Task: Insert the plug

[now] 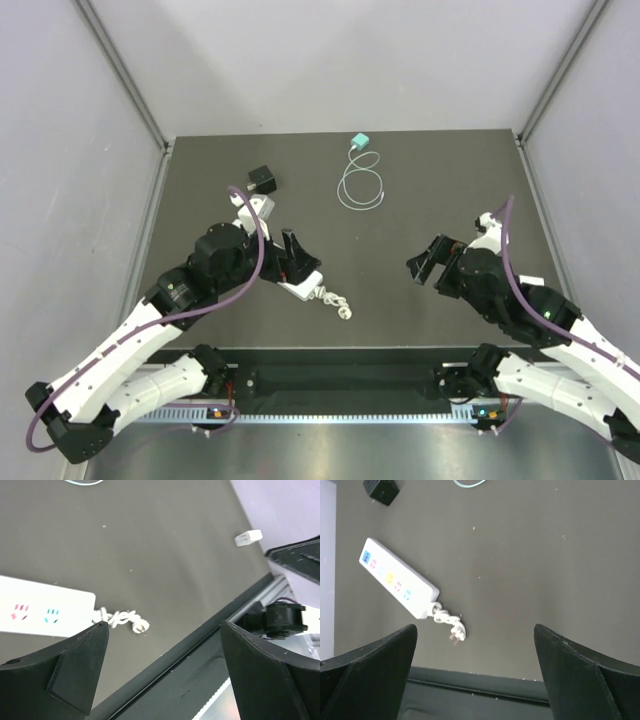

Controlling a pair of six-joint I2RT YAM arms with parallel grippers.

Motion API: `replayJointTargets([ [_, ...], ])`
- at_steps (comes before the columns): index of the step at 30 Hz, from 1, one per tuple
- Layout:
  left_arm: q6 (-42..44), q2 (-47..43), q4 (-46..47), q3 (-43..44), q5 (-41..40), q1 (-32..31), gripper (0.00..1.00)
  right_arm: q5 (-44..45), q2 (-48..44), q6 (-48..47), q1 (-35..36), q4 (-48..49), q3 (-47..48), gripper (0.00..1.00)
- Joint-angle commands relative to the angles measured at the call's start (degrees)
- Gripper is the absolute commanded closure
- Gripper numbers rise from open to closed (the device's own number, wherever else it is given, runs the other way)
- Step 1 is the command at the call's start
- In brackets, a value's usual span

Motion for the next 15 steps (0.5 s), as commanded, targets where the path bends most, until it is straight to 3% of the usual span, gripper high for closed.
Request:
replayJointTargets([
  [1,1.83,-0.93,-2.59,3.47,-3.58,-0.06,0.03,5.24,0.22,1.41,-0.45,-0.34,0.25,0.0],
  [9,2.45,1.44,-3.92,4.62,-4.56,-0.15,0.04,11.84,9.97,6.22,-3.6,-7.89,5.08,0.0],
  [15,2.01,1.88,-1.46,2.87,-1.05,-0.15,0.04,3.95,17.19,1.95,-28.45,-8.53,5.97,0.0],
])
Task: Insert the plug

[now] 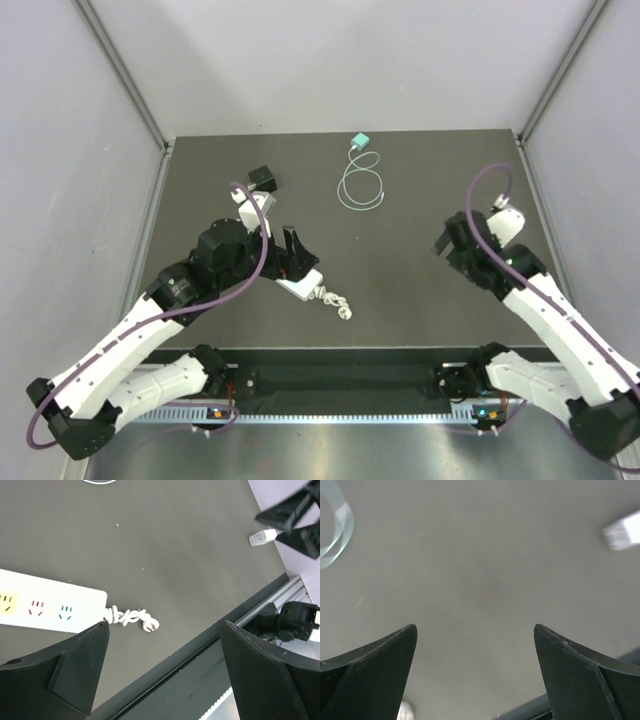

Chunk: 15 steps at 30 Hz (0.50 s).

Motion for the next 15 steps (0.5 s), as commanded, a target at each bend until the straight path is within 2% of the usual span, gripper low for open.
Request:
replayJointTargets([
  [1,0.51,0.64,2.32,0.31,2.23,-0.06,0.04,-3.05,1.56,-2.32,-15.34,-1.75,2.6,0.0],
  [3,0.59,1.34,2.33,0.48,3.55,-0.15,0.05,-2.36,2.35,-2.59,-21.08,-0.96,2.43,0.0],
  [4,0.59,2.3,2.5,0.83,4.25,-0.15,0.05,-2.62,3.49,-2.5,-27.73,-0.61,2.43,0.0],
  [7,0.16,4.24,2.68,1.62,6.97,-0.15,0.06,-5.77,6.65,-3.38,-40.48,1.06,2.25,0.0],
  [10,-0.2,5.99,2.16,2.5,8.73,-0.24,0.06,-6.05,10.08,-4.7,-47.63,1.67,3.57,0.0],
  [15,0.15,8.11,-0.57,5.4,9.27,-0.15,0.07,-6.66,11.93,-6.28,-53.19,4.93,1.91,0.0],
])
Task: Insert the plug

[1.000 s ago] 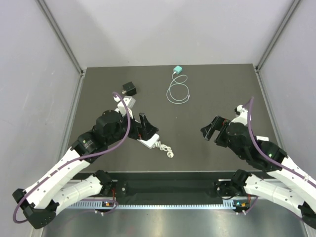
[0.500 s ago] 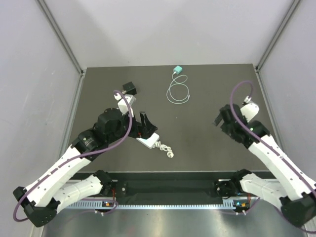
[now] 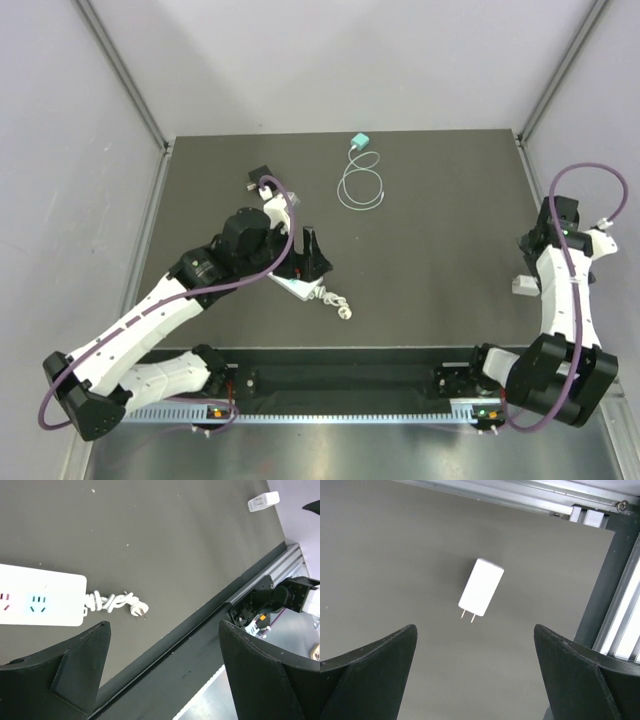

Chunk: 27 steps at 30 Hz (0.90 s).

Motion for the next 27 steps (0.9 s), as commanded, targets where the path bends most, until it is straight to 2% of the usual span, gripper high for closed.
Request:
replayJointTargets([
  [1,0.07,0.18,-0.09,4.36,1.55,-0.15,0.07,-2.05,0.37,-1.98,-3.77,3.53,0.57,0.0],
  [6,-1.25,-0.61,1.4,3.4,0.94,-0.15,0.08,-5.48,1.78,-5.48,-5.45,12.65,-5.14,0.0],
  [11,-3.01,0.09,1.58,2.25,1.9,-0.15,0.09,-11.98,6.08,-4.0,-6.86,17.42,-6.74,0.05],
  [15,-2.84,0.97,0.09,2.69,2.34,-0.15,0.11,-10.68,11.0,-3.82,-7.12,17.51,-6.47,0.05],
  [27,-3.88,0.62,-2.2,3.66,1.11,-0.15,0.15,-8.13,16.28,-7.78,-7.56,21.73,-8.4,0.08],
])
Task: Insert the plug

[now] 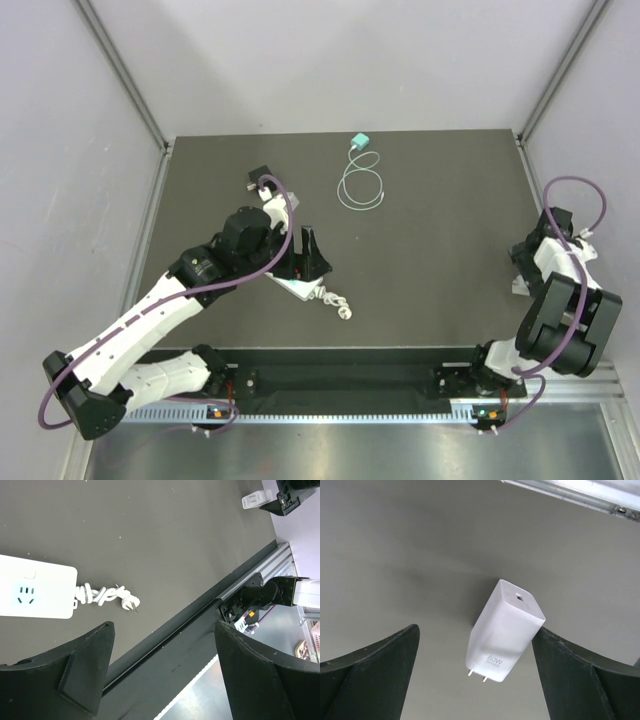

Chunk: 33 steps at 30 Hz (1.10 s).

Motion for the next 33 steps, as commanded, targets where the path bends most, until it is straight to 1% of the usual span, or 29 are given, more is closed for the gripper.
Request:
replayJointTargets([
  [1,-1.51,-0.52,0.09,1.49,-0.61,-0.15,0.15,2.23,1.99,-1.4,-0.76,1.88,-0.71,0.1],
  [4,-1.6,-0.34,-0.08,0.96,0.52,-0.15,0.17,1.98,1.91,-2.89,-0.76,3.64,-1.5,0.12],
  [5,-0.29,0.09,-0.08,0.96,2.53,-0.15,0.17,1.72,1.56,-4.37,-0.76,4.34,-2.02,0.12],
  [8,0.6,0.8,-1.05,1.58,3.25,-0.15,0.19,1.89,-0.9,-6.31,-0.76,5.49,-3.08,0.21],
  [9,1.12,1.24,-1.57,2.19,3.25,-0.15,0.19,1.54,-1.6,-6.75,-0.76,5.66,-3.26,0.3],
  [11,1.48,1.24,-1.84,2.54,2.9,-0.15,0.2,0.58,-3.71,-8.15,-0.68,6.8,-4.13,0.41],
  [12,1.48,1.15,-1.75,2.55,2.64,-0.15,0.2,-1.52,-4.41,-9.03,-0.68,7.41,-4.4,0.51],
  [13,1.3,1.06,-1.58,2.55,2.46,-0.15,0.2,-3.54,-5.73,-10.35,-0.68,8.38,-4.4,0.56],
  [14,1.3,0.98,-1.32,2.63,2.64,-0.15,0.2,-6.78,-6.44,-14.02,-0.68,8.74,-4.14,0.61],
  [15,1.04,0.71,-0.88,2.72,2.9,-0.15,0.2,-14.9,-8.18,-15.44,-0.68,8.65,-3.79,0.71],
  [17,1.21,0.28,-0.18,2.55,3.95,-0.15,0.2,-24.52,-10.65,-19.04,0.11,7.87,-2.48,0.88],
  [18,1.39,0.27,0.26,2.55,4.3,-0.06,0.2,-30.74,-14.23,-19.24,2.81,7.51,-2.12,0.98],
  [20,1.65,0.45,0.71,3.33,5.09,0.11,0.19,-34.66,-18.64,-18.54,8.17,8.81,-2.46,1.0],
  [21,1.65,0.8,0.88,3.77,5.45,0.11,0.18,-36.76,-22.58,-17.84,15.42,9.87,-2.64,1.0],
  [22,1.48,1.06,1.49,4.21,5.89,0.63,0.18,-37.48,-24.27,-16.96,19.41,10.93,-2.73,1.0],
  [23,1.22,1.41,2.19,5.26,7.98,0.99,0.18,-38.36,-25.76,-15.04,23.02,12.24,-2.99,1.0],
  [24,0.17,2.2,2.64,5.79,9.65,1.43,0.18,-41.5,-28.48,-13.89,29.67,16.26,-3.17,1.0],
  [25,-0.54,2.55,3.77,6.15,11.58,2.56,0.18,-43.53,-29.81,-12.57,32.08,18.56,-4.13,1.0],
  [26,-1.85,3.25,5.96,6.76,16.39,3.1,0.19,-45.9,-31.21,-10.47,34.02,21.98,-4.83,1.0],
  [27,-2.47,3.52,7.63,6.94,18.44,3.54,0.19,-50.45,-33.84,-9.49,37.26,28.1,-5.62,1.0],
  [29,-2.65,3.87,11.06,7.73,22.31,4.77,0.19,-54.6,-36.66,-8.43,40.53,34.81,-7.73,1.0],
  [30,-2.04,4.14,11.6,8.34,24.33,5.21,0.19,-57.67,-38.94,-8.6,43.68,38.15,-8.09,1.0],
  [32,0.58,5.36,11.52,10.53,25.22,6.26,0.19,-59.62,-40.45,-9.83,46.42,38.88,-8.27,1.0],
  [33,1.3,5.72,12.39,10.98,27.49,6.61,0.19,-61.81,-40.8,-10.01,48.87,39.93,-8.36,1.0],
])
